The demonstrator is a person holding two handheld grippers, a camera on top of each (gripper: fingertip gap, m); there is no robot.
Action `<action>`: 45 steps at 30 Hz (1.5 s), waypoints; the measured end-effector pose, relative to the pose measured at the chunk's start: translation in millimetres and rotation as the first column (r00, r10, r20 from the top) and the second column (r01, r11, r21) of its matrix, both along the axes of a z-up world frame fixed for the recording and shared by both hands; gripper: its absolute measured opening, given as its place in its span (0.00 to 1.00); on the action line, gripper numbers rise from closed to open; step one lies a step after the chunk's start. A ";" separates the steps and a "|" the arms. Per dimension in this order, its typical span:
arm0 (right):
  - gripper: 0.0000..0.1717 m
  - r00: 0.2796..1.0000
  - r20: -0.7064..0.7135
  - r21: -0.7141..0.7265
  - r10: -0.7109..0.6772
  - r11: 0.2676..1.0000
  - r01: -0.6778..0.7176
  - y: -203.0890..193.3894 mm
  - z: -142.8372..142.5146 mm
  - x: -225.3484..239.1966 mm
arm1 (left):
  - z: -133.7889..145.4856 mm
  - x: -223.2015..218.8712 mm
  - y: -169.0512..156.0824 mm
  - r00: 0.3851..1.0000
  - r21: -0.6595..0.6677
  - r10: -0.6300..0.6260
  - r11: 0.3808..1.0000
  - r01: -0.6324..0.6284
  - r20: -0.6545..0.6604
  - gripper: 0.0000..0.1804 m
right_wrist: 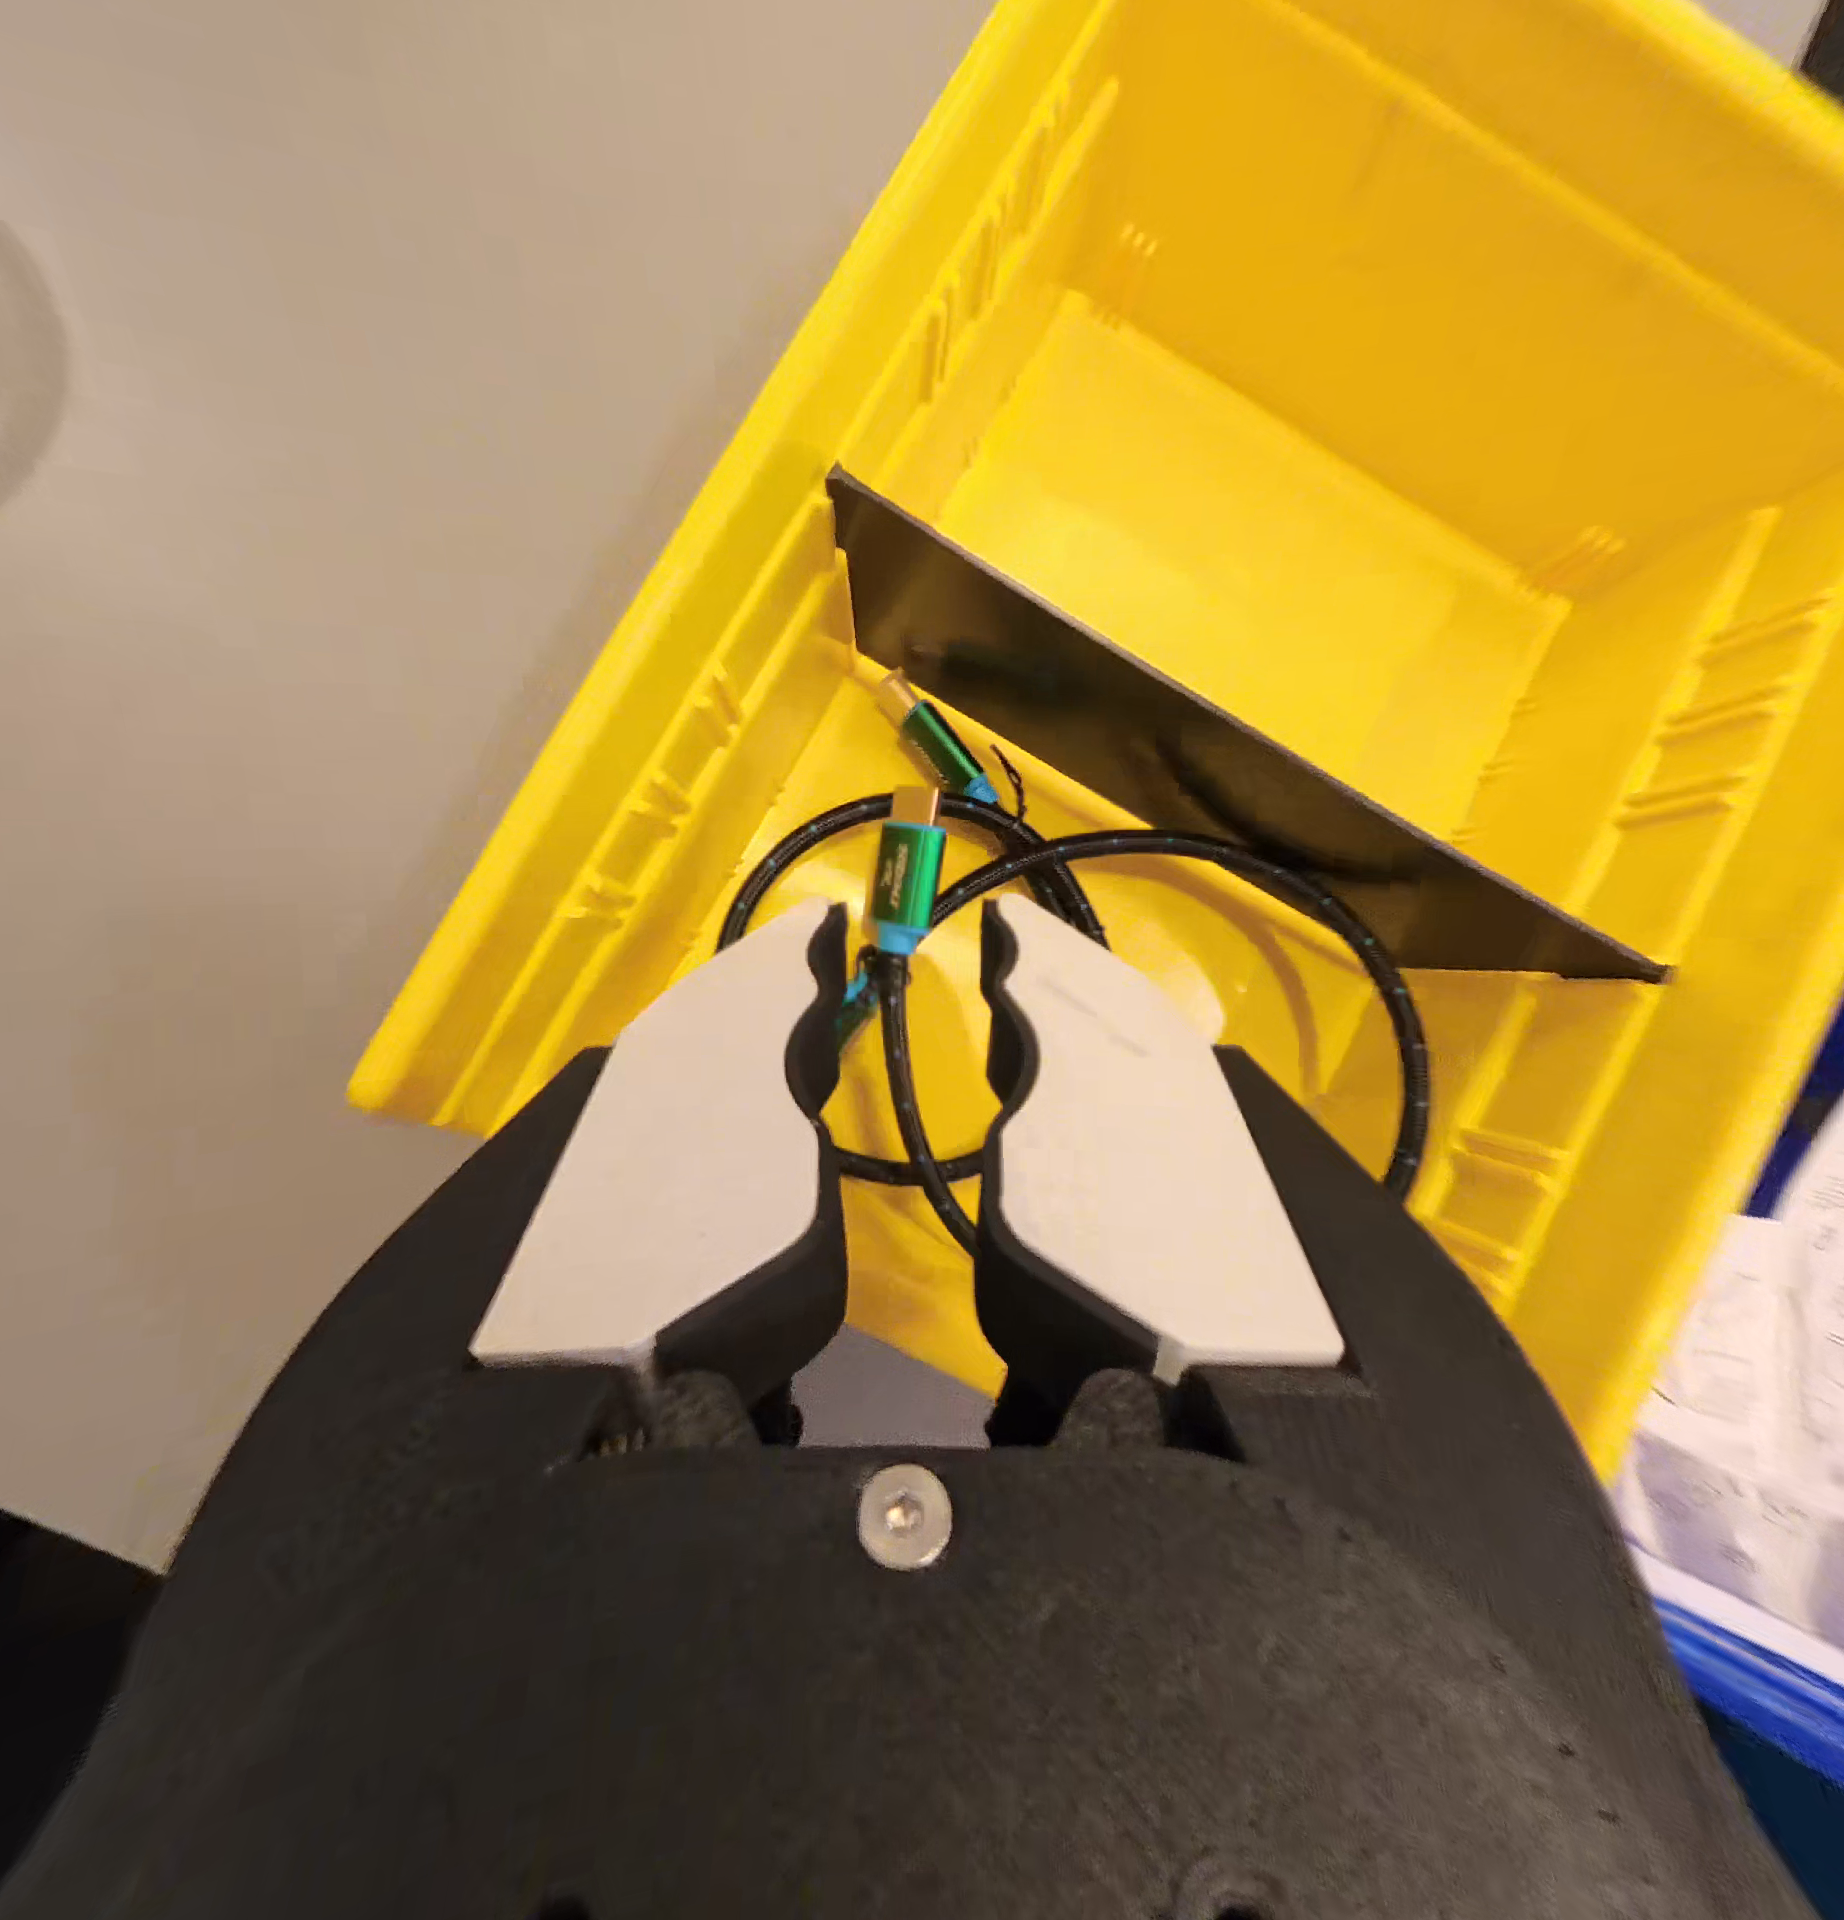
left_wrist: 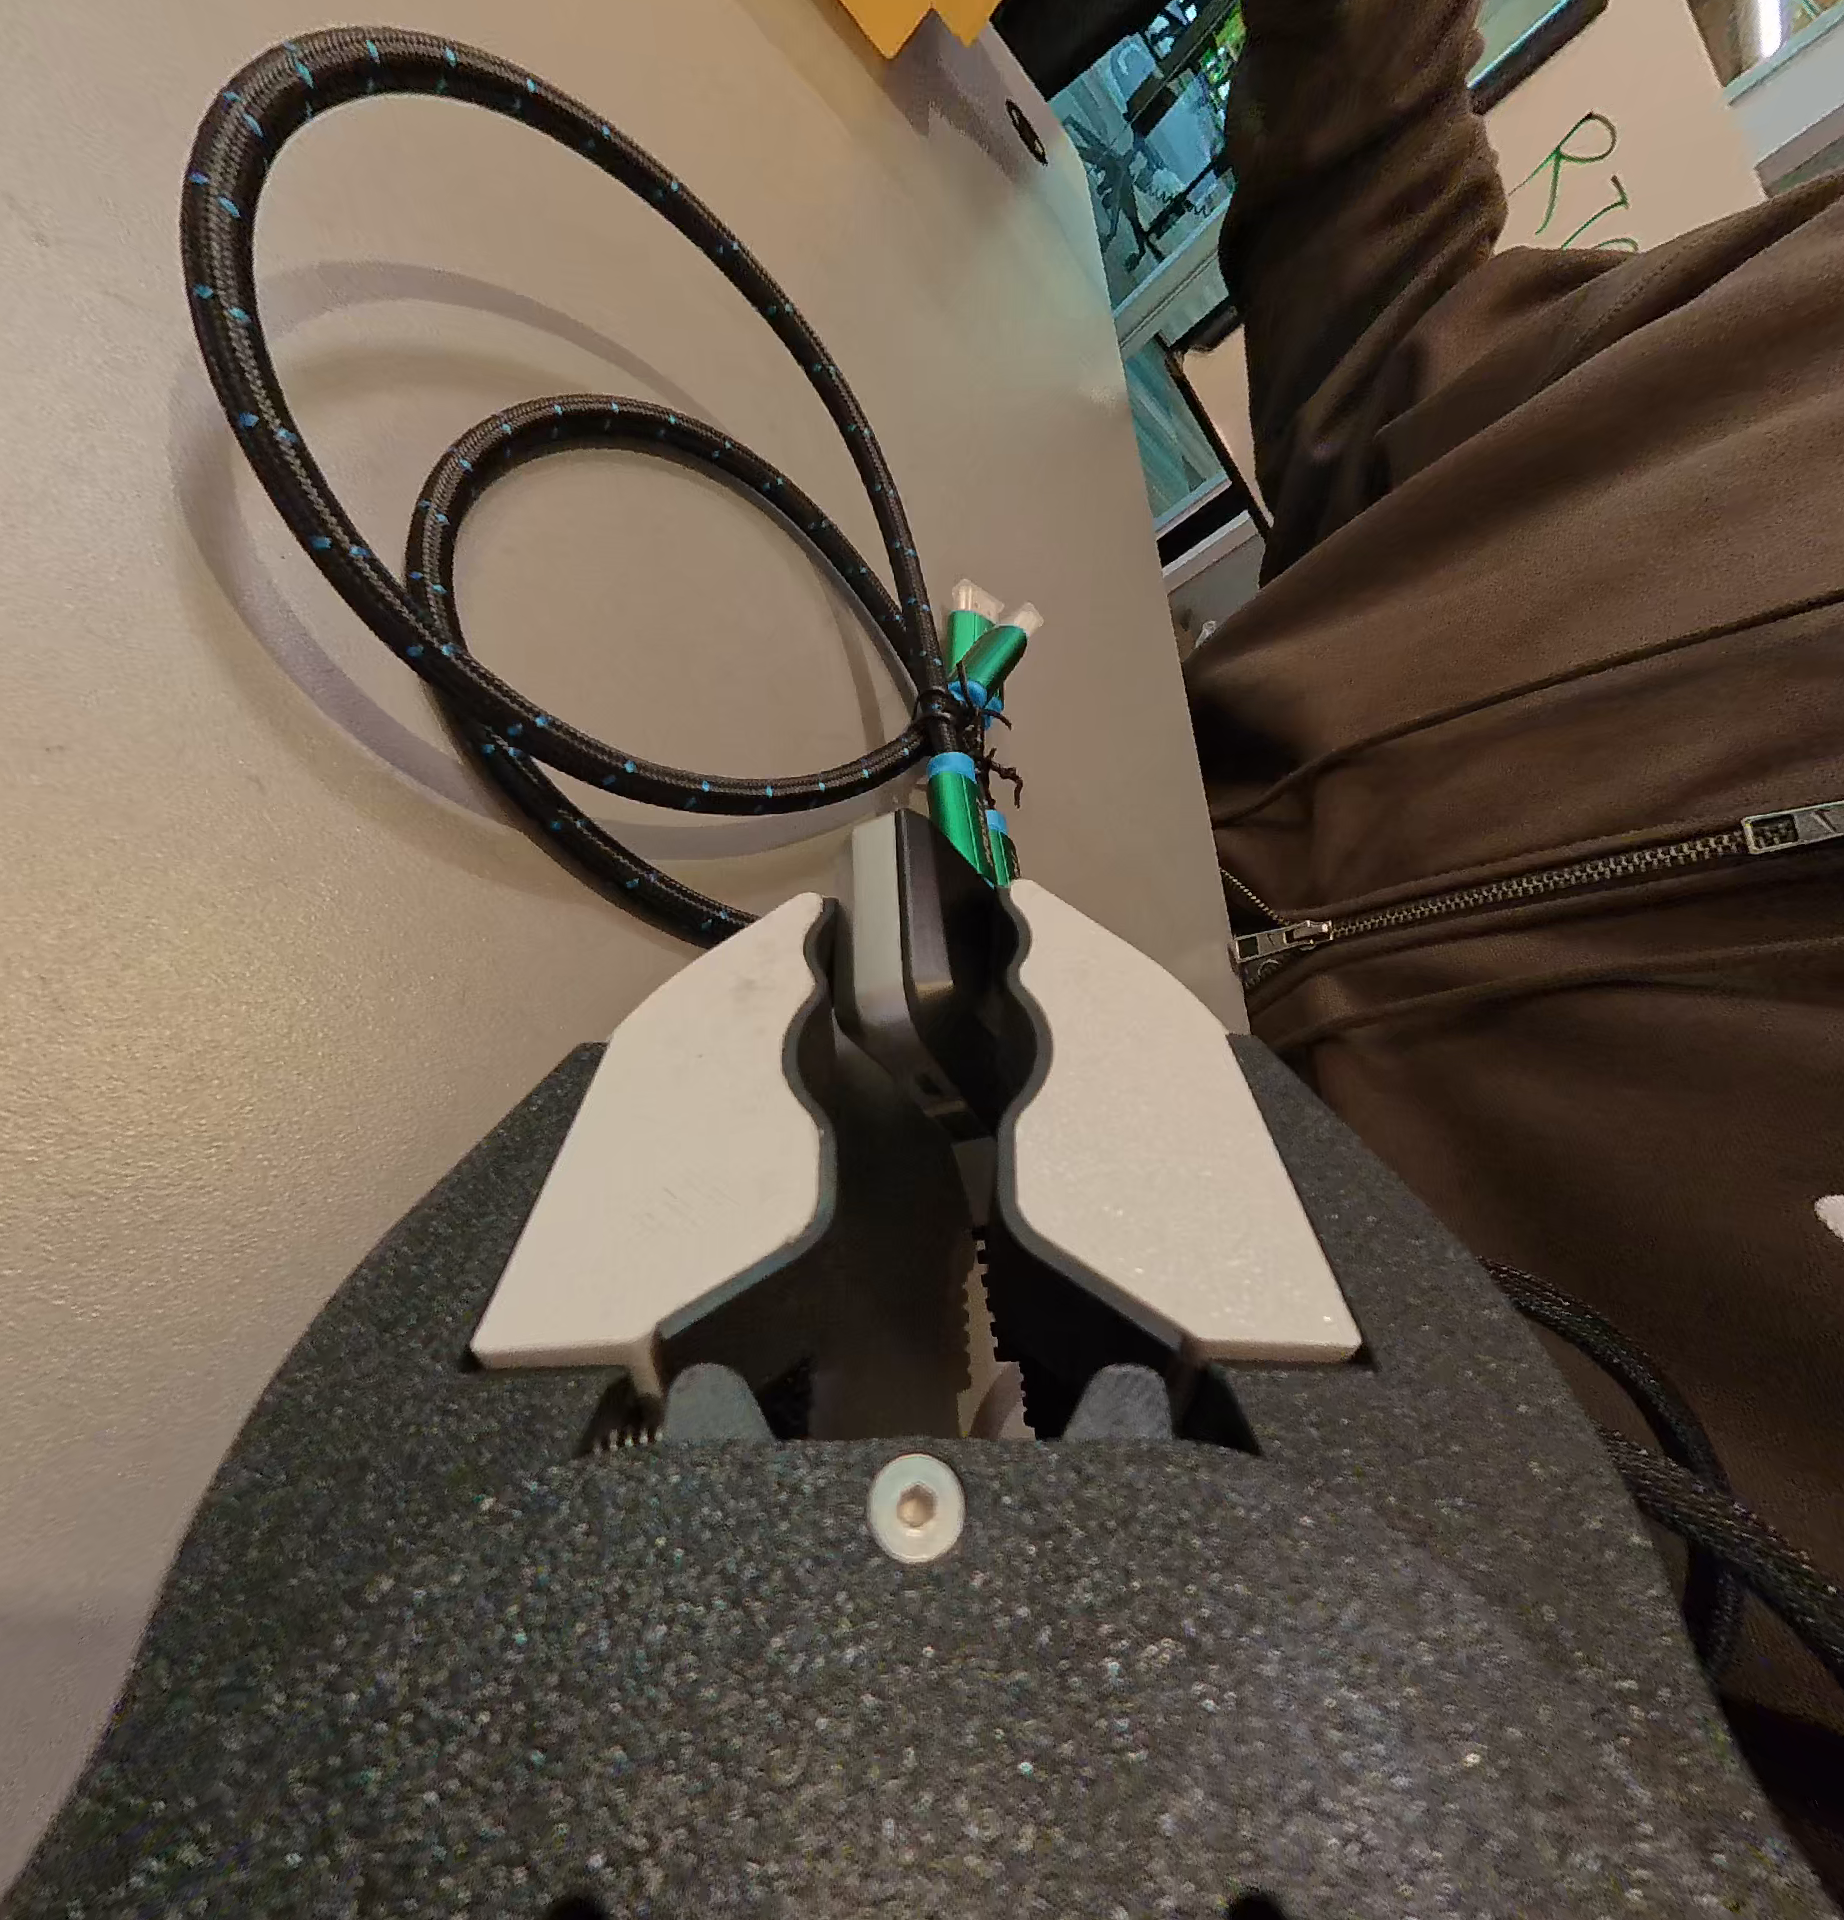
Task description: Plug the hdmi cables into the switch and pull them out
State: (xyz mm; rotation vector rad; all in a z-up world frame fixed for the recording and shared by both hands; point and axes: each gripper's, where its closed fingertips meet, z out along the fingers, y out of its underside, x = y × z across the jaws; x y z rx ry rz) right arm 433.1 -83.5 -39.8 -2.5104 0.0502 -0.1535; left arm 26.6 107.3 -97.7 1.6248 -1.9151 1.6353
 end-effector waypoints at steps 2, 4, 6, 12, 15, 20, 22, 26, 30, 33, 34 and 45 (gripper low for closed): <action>0.14 0.996 0.089 0.007 -0.001 1.000 0.000 0.7 17.7 -4.4 | 0.0 0.1 0.1 1.000 0.001 0.000 1.000 0.000 0.000 0.15; 0.14 0.983 0.174 0.028 0.051 0.998 -0.056 9.0 38.0 -24.0 | 0.1 0.1 0.0 1.000 0.000 0.000 1.000 0.000 0.000 0.15; 0.14 0.957 0.244 0.039 0.158 0.984 -0.172 26.8 51.4 -60.4 | 0.3 0.2 0.0 1.000 -0.001 0.000 1.000 0.000 0.001 0.15; 0.13 0.752 0.296 -0.042 0.589 0.794 -0.606 91.7 27.9 -204.2 | 1.2 0.3 0.1 1.000 0.000 0.002 1.000 -0.002 0.008 0.15; 0.14 0.619 0.193 0.001 0.761 0.631 -0.776 118.9 7.0 -278.4 | 1.2 0.4 0.1 1.000 0.001 0.003 1.000 -0.003 0.008 0.15; 0.14 0.431 0.104 0.035 0.896 0.430 -0.902 155.2 -31.0 -369.7 | 1.4 0.5 0.6 1.000 0.000 0.007 1.000 -0.007 0.009 0.15; 0.14 0.390 0.095 0.031 0.916 0.389 -0.921 164.9 -44.0 -389.6 | 1.7 1.1 1.8 1.000 -0.003 0.014 1.000 -0.014 0.011 0.15; 0.15 0.361 0.107 0.013 0.926 0.362 -0.932 179.2 -59.8 -401.1 | 2.2 1.4 2.4 1.000 -0.008 0.018 1.000 -0.018 0.011 0.15; 0.13 0.355 0.071 0.054 0.932 0.352 -0.935 180.4 -64.9 -408.6 | 2.4 2.2 3.6 1.000 -0.014 0.026 1.000 -0.025 0.009 0.15; 0.12 0.376 0.041 0.081 0.926 0.372 -0.925 179.3 -66.6 -406.8 | 2.6 2.6 3.0 1.000 -0.011 0.025 1.000 -0.025 0.012 0.15; 0.12 0.382 0.032 0.089 0.923 0.378 -0.921 178.8 -66.8 -406.0 | 2.7 2.8 2.7 1.000 -0.010 0.025 1.000 -0.025 0.014 0.15; 0.11 0.367 -0.072 0.056 0.928 0.371 -0.927 159.4 -67.8 -408.1 | 9.6 4.5 -16.6 0.998 -0.016 -0.030 0.999 0.031 0.061 0.15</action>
